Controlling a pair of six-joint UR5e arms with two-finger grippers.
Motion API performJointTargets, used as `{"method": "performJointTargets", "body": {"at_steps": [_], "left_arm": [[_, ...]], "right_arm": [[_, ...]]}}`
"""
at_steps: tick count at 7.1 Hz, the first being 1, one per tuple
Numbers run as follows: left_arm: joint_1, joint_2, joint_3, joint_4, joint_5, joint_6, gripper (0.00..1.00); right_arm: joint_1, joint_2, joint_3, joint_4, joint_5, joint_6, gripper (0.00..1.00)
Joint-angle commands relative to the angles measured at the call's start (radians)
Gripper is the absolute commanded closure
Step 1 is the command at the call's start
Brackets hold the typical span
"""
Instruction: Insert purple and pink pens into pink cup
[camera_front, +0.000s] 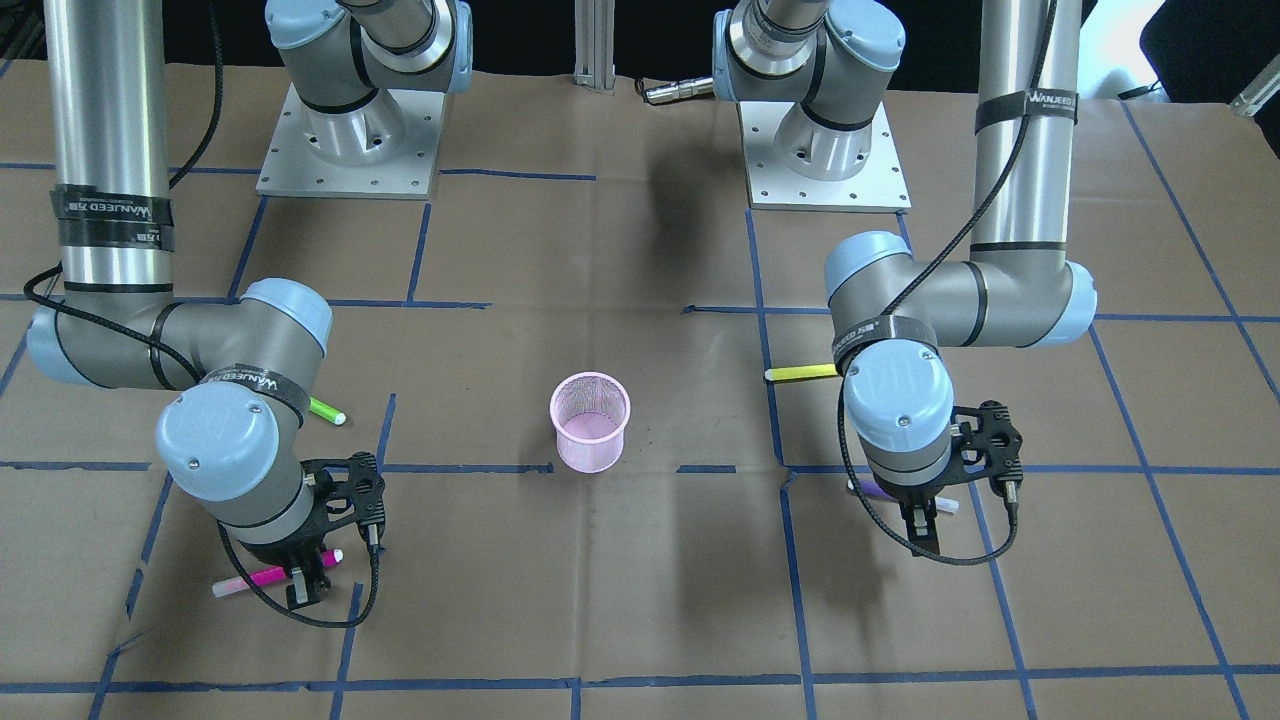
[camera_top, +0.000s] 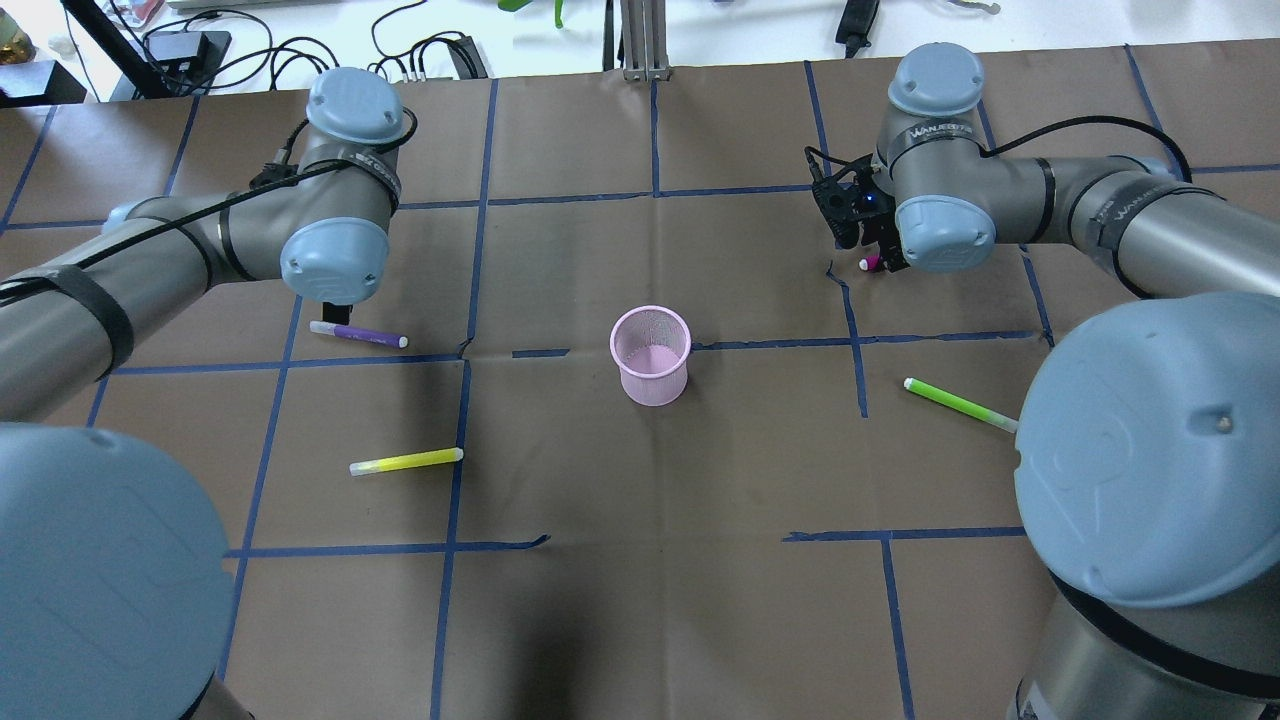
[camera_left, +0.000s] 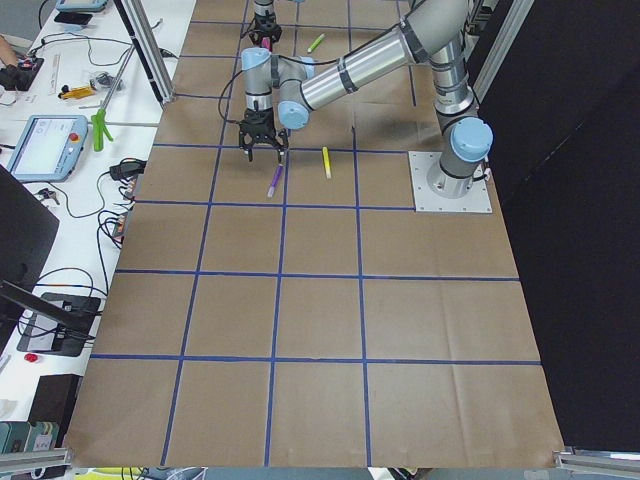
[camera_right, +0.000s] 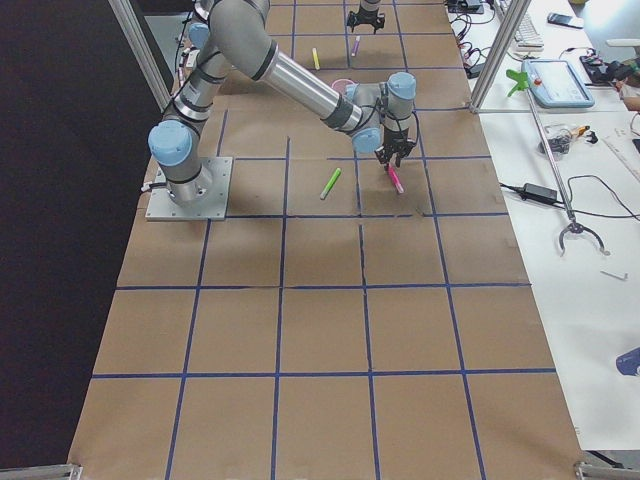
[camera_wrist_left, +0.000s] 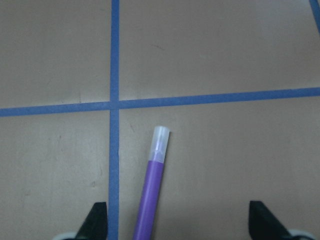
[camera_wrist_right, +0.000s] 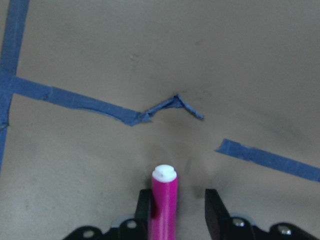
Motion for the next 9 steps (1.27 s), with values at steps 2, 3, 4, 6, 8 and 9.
{"method": "performJointTargets", "body": {"at_steps": [2,3,4,6,8,9], "left_arm": [[-0.025,-0.018,-0.136,0.204,0.083,-0.007,0.01],[-0.025,-0.037,-0.147,0.269,0.090,-0.005,0.01],[-0.024,-0.036,-0.159,0.273,0.090,-0.005,0.01],[-0.022,-0.035,-0.189,0.281,0.084,0.010,0.01],[-0.022,-0.033,-0.187,0.281,0.079,0.010,0.01],[-0.021,-0.032,-0.187,0.287,0.084,0.008,0.01]], "right_arm": [[0.001,-0.009,-0.001,0.000,-0.003,0.000,0.78],[0.001,-0.010,-0.001,0.000,-0.003,0.000,0.87],[0.001,-0.010,0.001,0.000,-0.003,0.000,0.87],[0.001,-0.010,0.001,0.000,-0.001,0.000,0.90],[0.002,-0.007,0.001,0.000,-0.001,0.006,0.58],[0.002,-0.003,-0.001,-0.002,0.000,0.006,0.52]]}}
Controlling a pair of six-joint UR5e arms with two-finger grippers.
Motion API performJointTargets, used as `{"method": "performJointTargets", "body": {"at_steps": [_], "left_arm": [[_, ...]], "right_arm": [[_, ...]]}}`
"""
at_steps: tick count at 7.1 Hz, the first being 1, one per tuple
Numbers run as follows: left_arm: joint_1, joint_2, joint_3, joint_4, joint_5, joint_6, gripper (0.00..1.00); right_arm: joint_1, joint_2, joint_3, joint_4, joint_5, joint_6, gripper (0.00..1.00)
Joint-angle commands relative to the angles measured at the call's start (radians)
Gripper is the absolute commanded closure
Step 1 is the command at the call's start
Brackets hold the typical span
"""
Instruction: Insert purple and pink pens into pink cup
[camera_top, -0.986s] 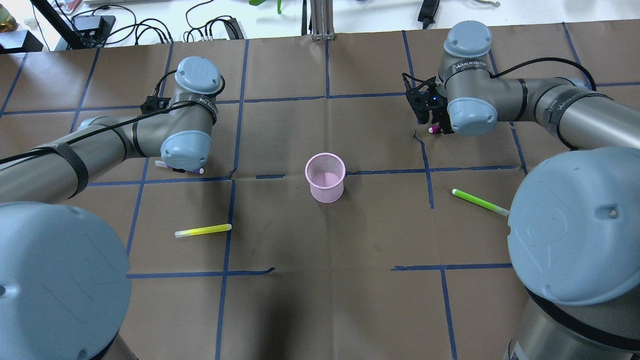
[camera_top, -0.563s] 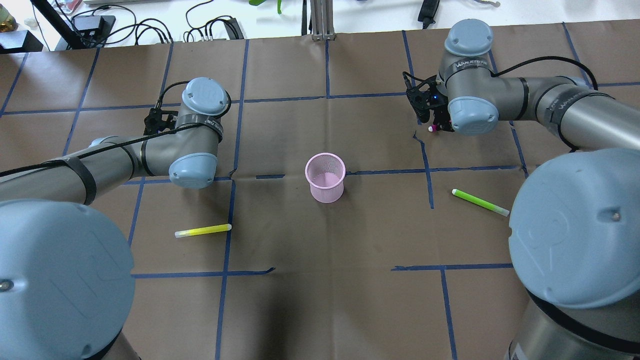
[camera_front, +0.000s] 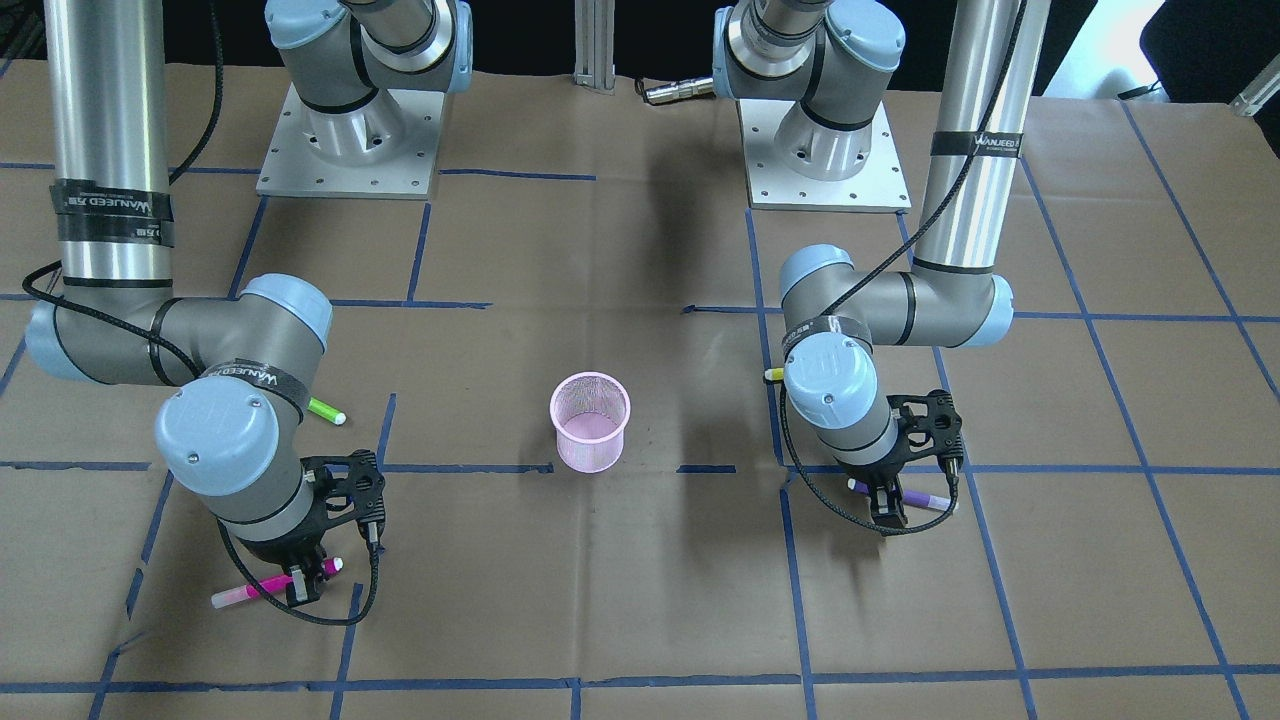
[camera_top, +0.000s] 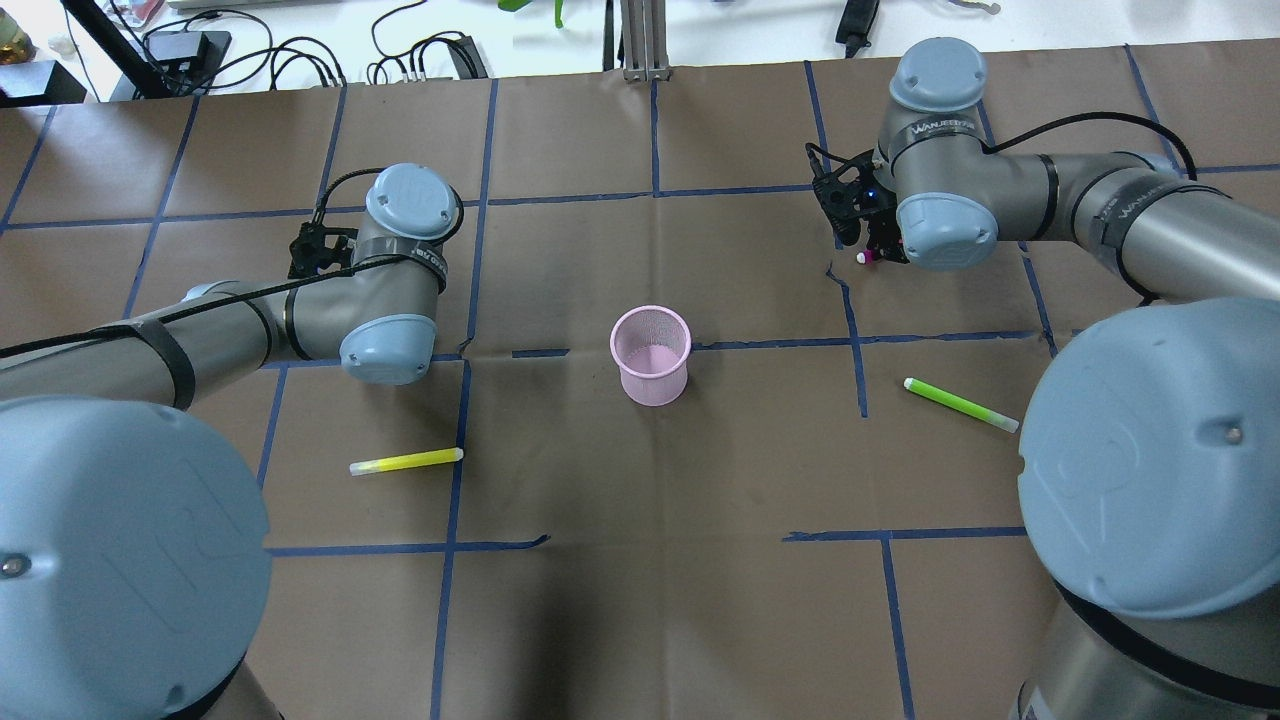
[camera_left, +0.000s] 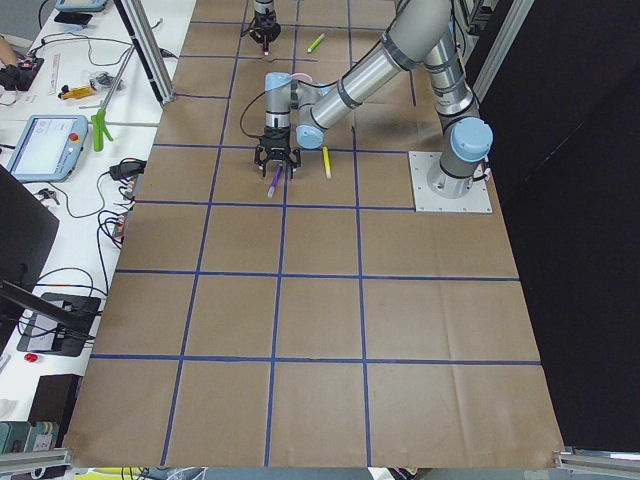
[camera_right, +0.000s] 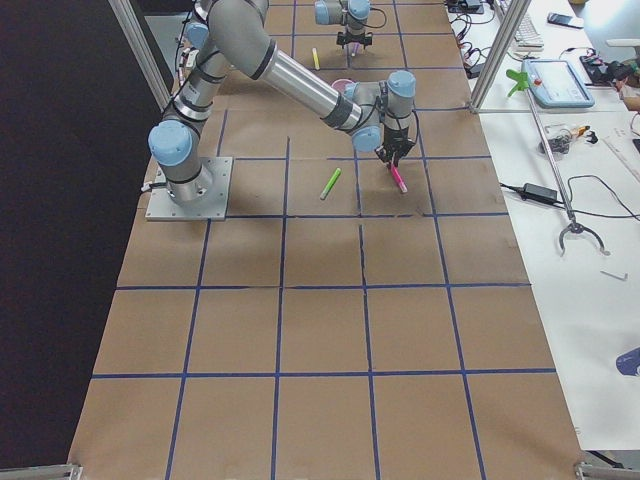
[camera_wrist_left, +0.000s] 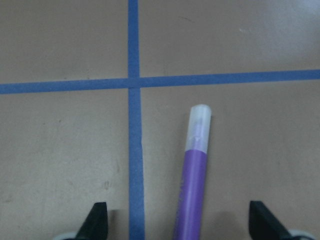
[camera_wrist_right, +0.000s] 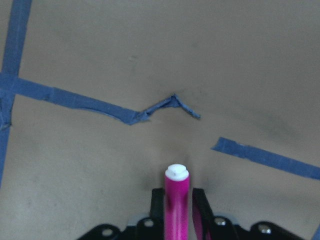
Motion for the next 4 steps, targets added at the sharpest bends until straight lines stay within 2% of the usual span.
{"method": "performJointTargets", "body": {"at_steps": [1,2,4], "left_arm": [[0.001,0.002,0.000,0.054,0.009,0.001,0.07],[0.001,-0.001,-0.003,0.068,0.009,0.007,0.21],[0.001,-0.003,-0.003,0.068,0.009,0.007,0.22]], "right_arm": [[-0.001,0.002,-0.001,-0.001,0.001,0.001,0.53],[-0.001,0.007,-0.001,-0.001,0.001,0.001,0.53],[-0.001,0.008,-0.001,-0.001,0.000,0.001,0.53]]}}
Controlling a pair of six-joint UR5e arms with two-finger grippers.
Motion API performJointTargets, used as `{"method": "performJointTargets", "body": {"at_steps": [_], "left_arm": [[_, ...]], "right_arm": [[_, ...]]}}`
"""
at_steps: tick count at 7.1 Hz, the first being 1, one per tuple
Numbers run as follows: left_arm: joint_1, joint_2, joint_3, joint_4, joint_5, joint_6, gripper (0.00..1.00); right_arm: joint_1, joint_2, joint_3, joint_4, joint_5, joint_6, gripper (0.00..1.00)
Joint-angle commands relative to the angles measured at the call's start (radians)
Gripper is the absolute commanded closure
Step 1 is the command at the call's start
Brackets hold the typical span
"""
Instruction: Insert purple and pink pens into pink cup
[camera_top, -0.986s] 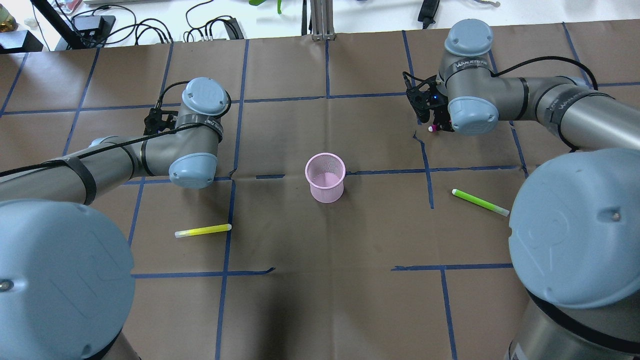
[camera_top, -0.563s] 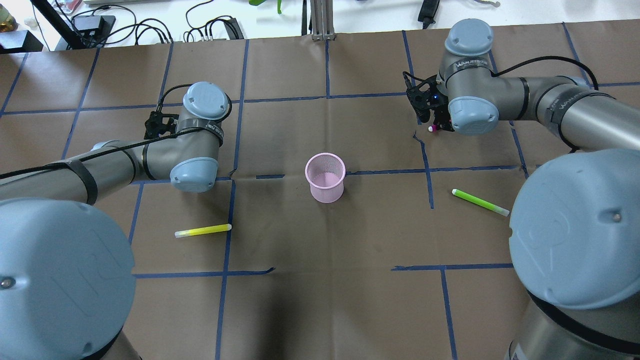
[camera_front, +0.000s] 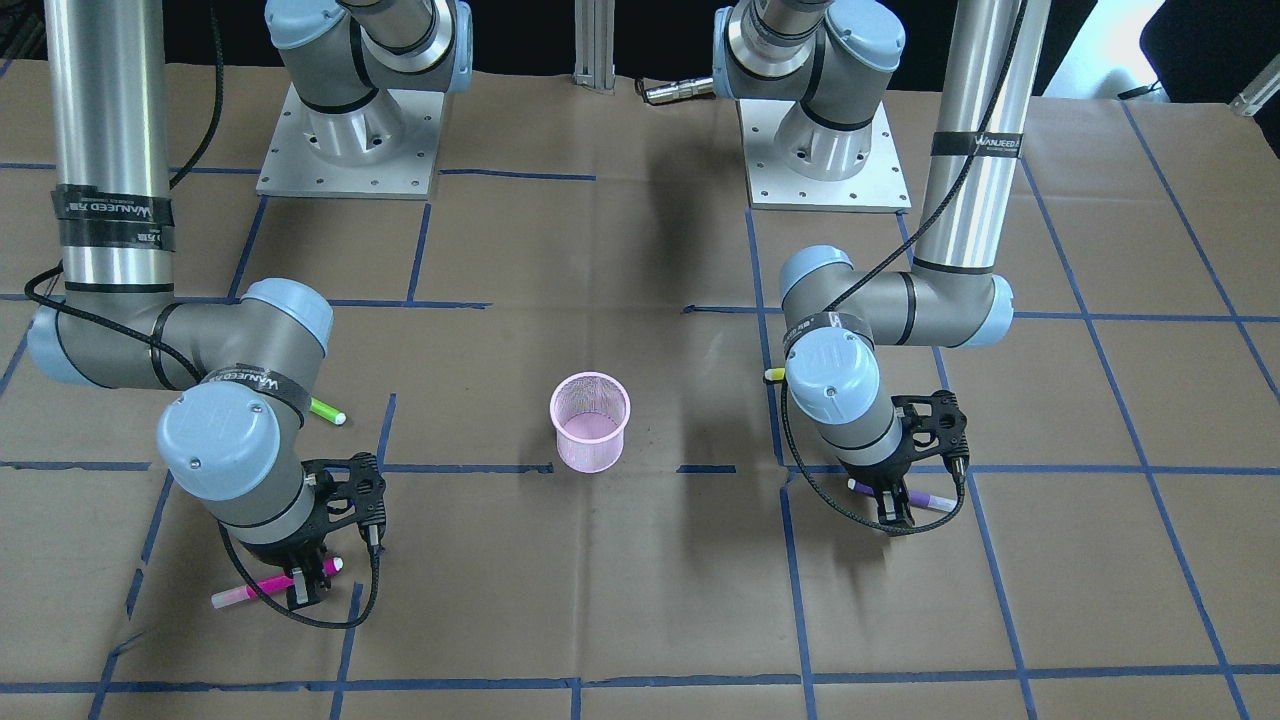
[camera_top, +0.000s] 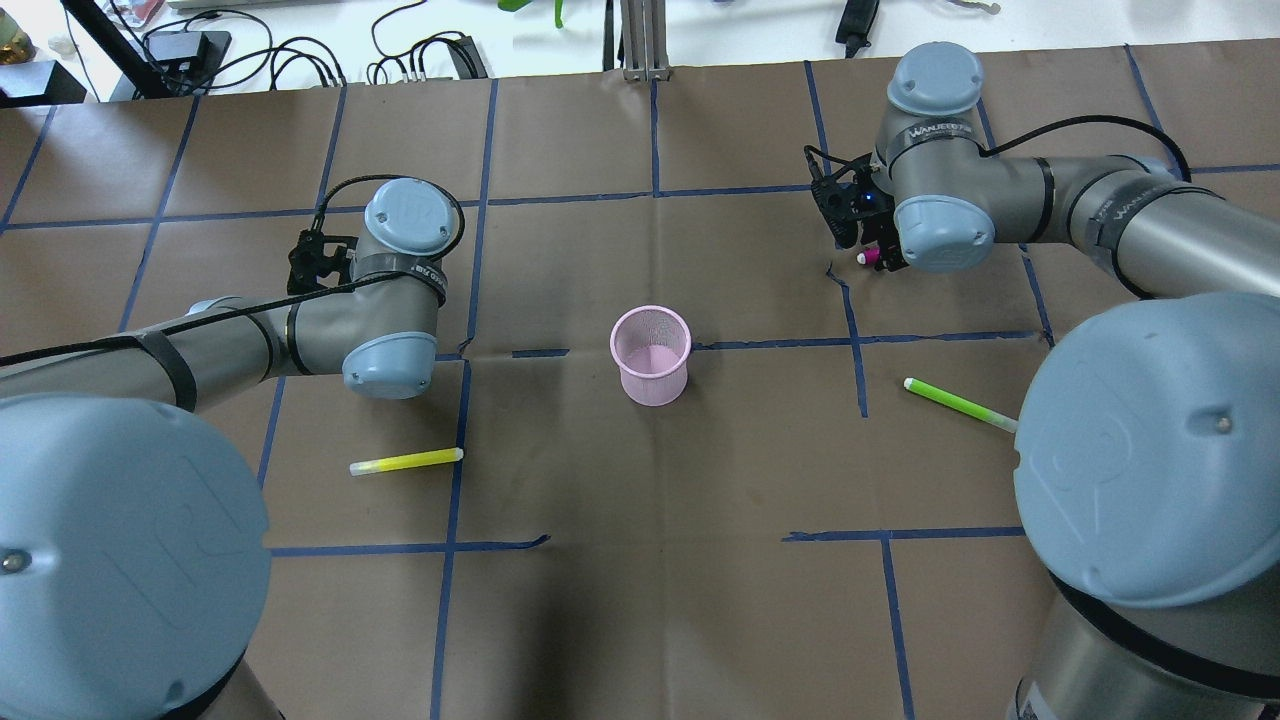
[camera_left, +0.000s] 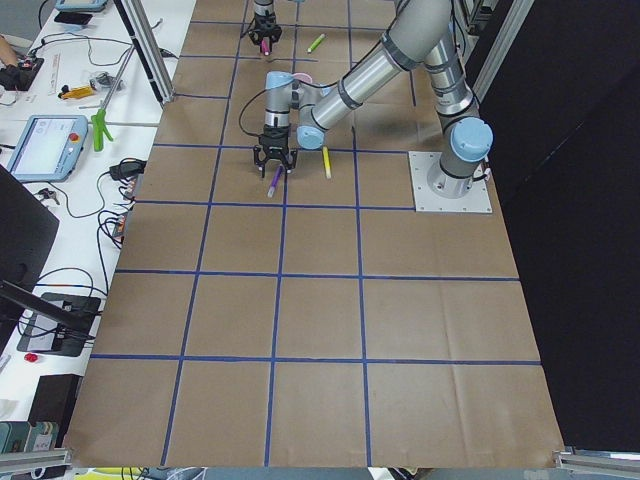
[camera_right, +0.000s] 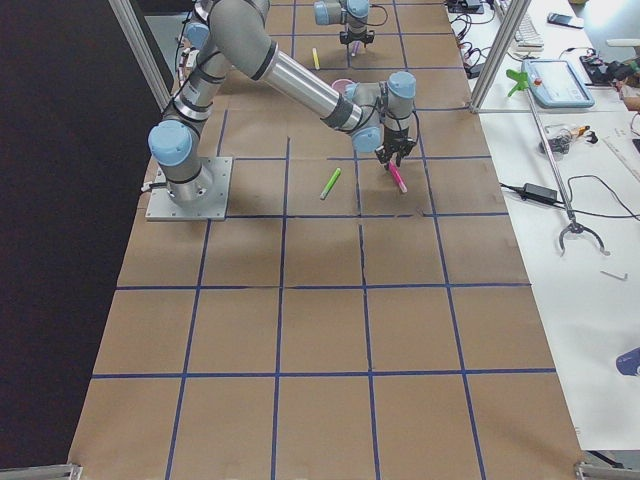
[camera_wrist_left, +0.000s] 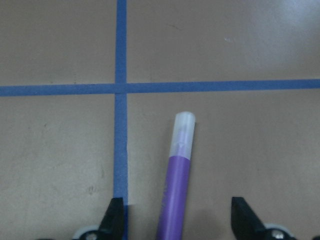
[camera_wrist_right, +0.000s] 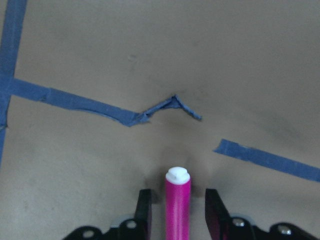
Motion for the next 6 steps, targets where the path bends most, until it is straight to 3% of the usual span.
{"method": "performJointTargets", "body": {"at_steps": [1,3,6], "left_arm": [[0.000,-0.001,-0.001,0.003,0.001,0.001,0.30],[0.000,-0.001,-0.001,0.003,-0.001,0.001,0.49],[-0.001,-0.001,-0.001,-0.003,-0.004,0.001,0.74]], "right_arm": [[-0.001,0.002,0.000,0.000,-0.002,0.000,0.55],[-0.001,0.005,0.001,0.001,-0.002,0.000,0.58],[-0.001,-0.003,0.001,0.005,-0.002,-0.002,0.87]]}}
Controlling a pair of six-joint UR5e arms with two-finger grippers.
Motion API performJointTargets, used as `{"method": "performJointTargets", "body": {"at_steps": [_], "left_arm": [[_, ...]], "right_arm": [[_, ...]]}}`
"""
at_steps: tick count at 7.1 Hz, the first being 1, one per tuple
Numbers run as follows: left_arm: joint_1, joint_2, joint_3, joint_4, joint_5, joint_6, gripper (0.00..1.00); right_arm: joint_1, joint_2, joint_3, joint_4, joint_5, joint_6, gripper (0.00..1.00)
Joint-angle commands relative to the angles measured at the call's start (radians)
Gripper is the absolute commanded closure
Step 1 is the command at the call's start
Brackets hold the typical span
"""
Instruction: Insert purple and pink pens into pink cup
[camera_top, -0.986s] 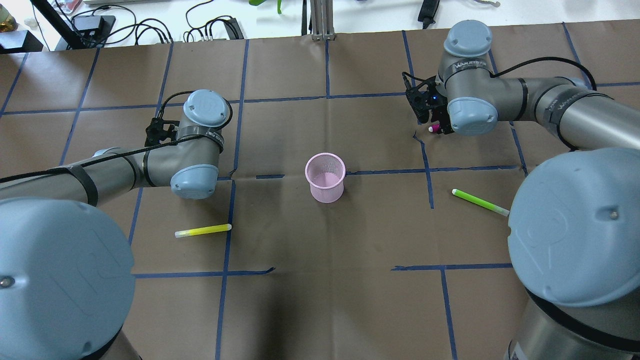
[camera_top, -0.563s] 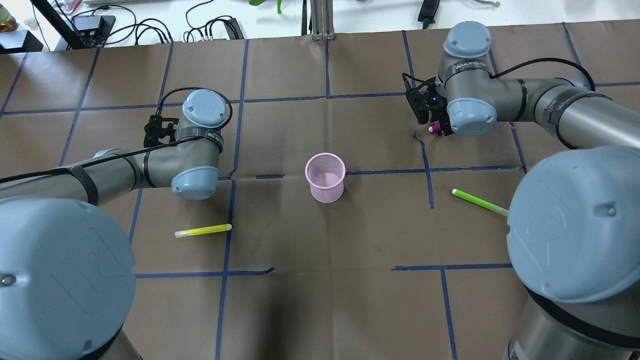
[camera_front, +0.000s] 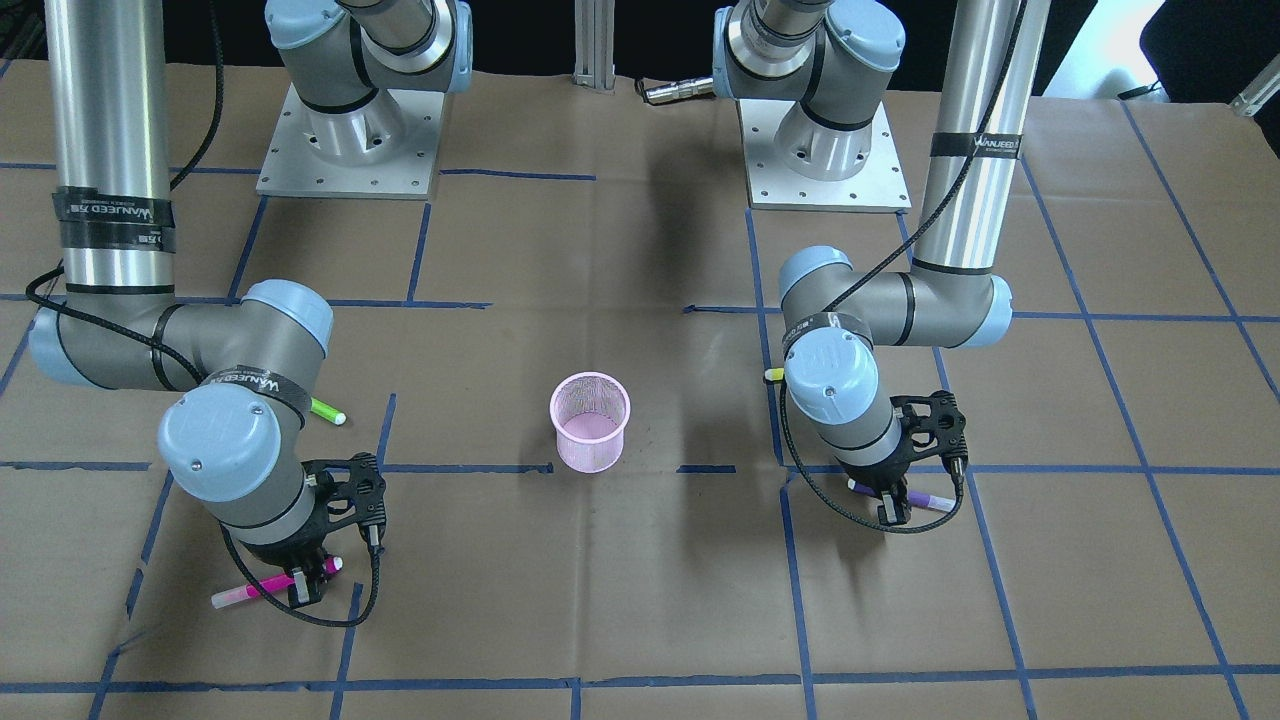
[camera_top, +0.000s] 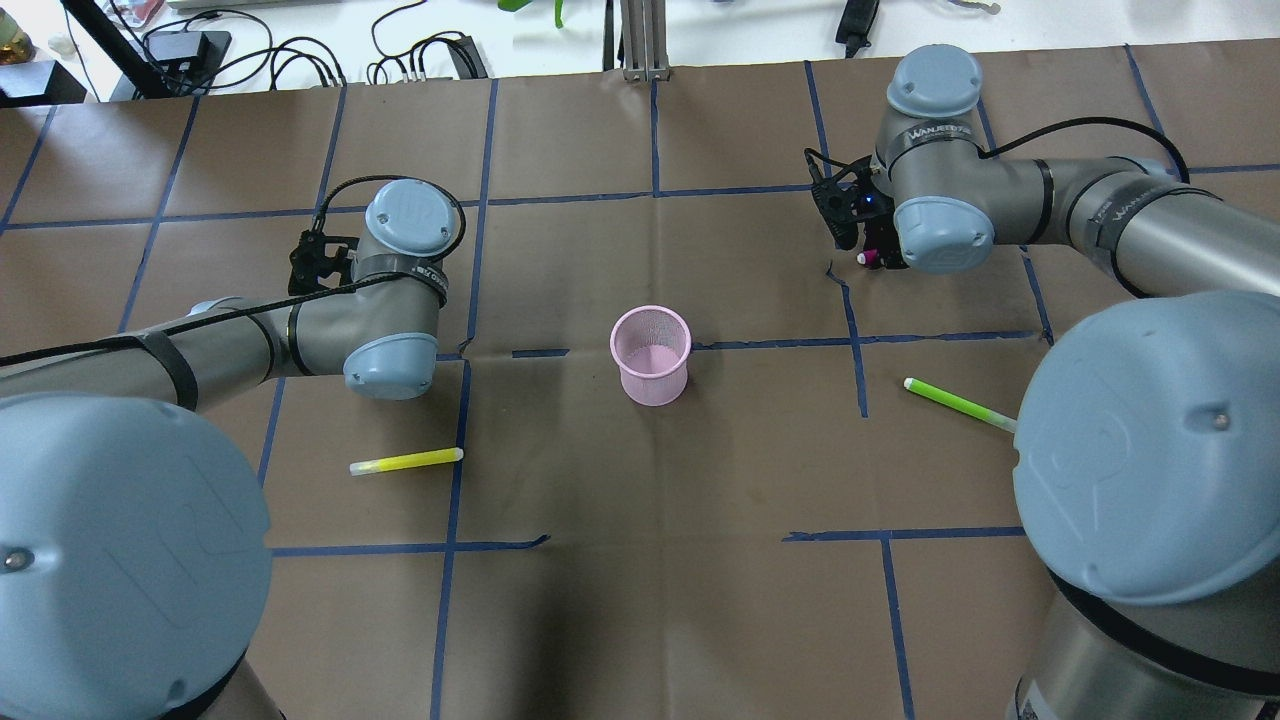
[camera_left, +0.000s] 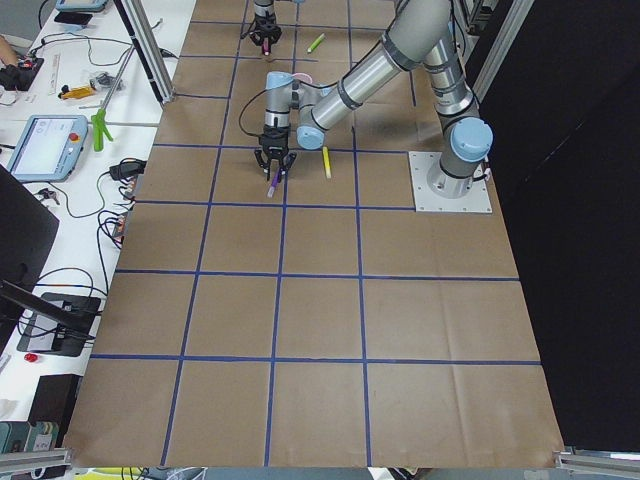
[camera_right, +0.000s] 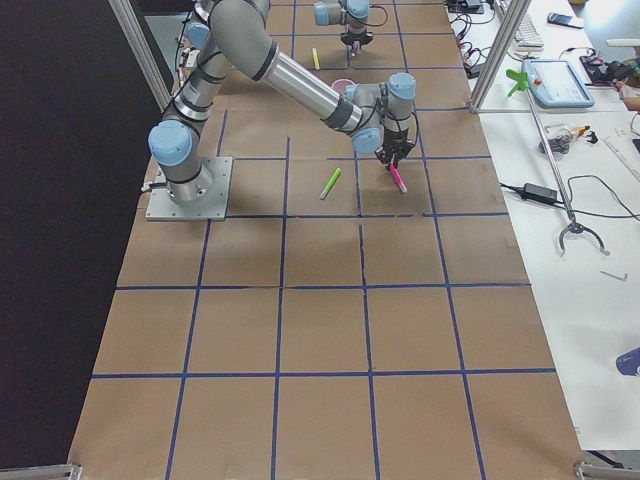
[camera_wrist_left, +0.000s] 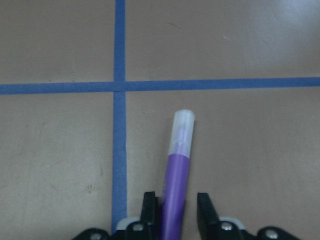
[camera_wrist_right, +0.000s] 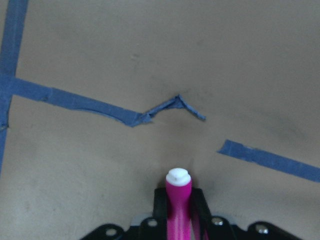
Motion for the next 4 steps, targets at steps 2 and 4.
{"method": "performJointTargets", "body": {"at_steps": [2,4], "left_arm": [[0.000,0.001,0.000,-0.004,-0.003,0.000,0.86],[-0.002,0.002,0.000,-0.006,-0.006,0.000,0.98]], "right_arm": [[-0.002,-0.019,-0.004,0.002,0.000,-0.001,0.91],[0.000,-0.135,-0.008,0.015,0.038,0.013,0.94]]}}
